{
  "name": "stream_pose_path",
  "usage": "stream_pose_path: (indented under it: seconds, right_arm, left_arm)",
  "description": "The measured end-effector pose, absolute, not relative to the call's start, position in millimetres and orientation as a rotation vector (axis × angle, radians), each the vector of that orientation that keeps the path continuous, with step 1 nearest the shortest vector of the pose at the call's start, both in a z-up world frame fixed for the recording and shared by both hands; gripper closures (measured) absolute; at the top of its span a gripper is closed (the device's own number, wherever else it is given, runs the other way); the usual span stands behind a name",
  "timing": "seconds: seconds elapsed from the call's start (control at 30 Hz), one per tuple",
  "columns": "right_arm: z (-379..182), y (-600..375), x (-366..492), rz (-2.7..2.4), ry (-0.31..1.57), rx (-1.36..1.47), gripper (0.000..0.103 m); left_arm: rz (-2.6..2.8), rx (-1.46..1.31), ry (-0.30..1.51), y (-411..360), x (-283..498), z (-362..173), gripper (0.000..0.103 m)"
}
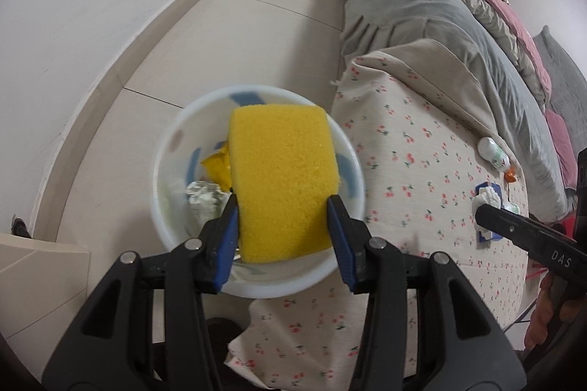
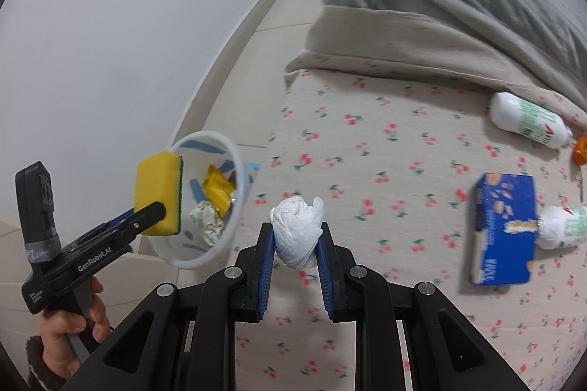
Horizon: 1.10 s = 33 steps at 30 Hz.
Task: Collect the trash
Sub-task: 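Carry both items to the bin while the left tool drops the sponge in, then open the right tool over the bin to drop the white tissue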
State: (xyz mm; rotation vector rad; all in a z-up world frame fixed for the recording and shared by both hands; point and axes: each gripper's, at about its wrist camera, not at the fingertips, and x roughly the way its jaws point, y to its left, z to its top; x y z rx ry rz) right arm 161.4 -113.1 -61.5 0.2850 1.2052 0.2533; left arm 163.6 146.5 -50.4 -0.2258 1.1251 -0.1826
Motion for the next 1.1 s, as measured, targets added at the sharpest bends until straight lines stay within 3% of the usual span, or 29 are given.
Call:
stream_pose_path:
  seconds: [0.07,0.17,0.37,1.03,1.1]
  right_arm:
    - [-64,-103,164,0.266,1.210,0.278,0.080]
    - [-67,-89,168,0.285,1.212,0.270,0.080]
    - [-71,-67,176,0.311,1.221,0.259,0.079]
    - [-88,-11,193,0.386,1.215,0.246,0.078]
    - [-87,-8,194,0.398,1.198,0.255,0.071]
  left_arm:
    - [-0.147,-0.201,1.130,151,165,-51,0.049]
    - [-0.082,-0.151,1.141,156,165,-53,0.027]
    - [-0.046,-0.121,1.133,168,162,-52,0.020]
    - [0.037,-0.152,1.128,215,154,-53,0.017]
    - [0.036,-0.151,1.124,215,153,-52,0.017]
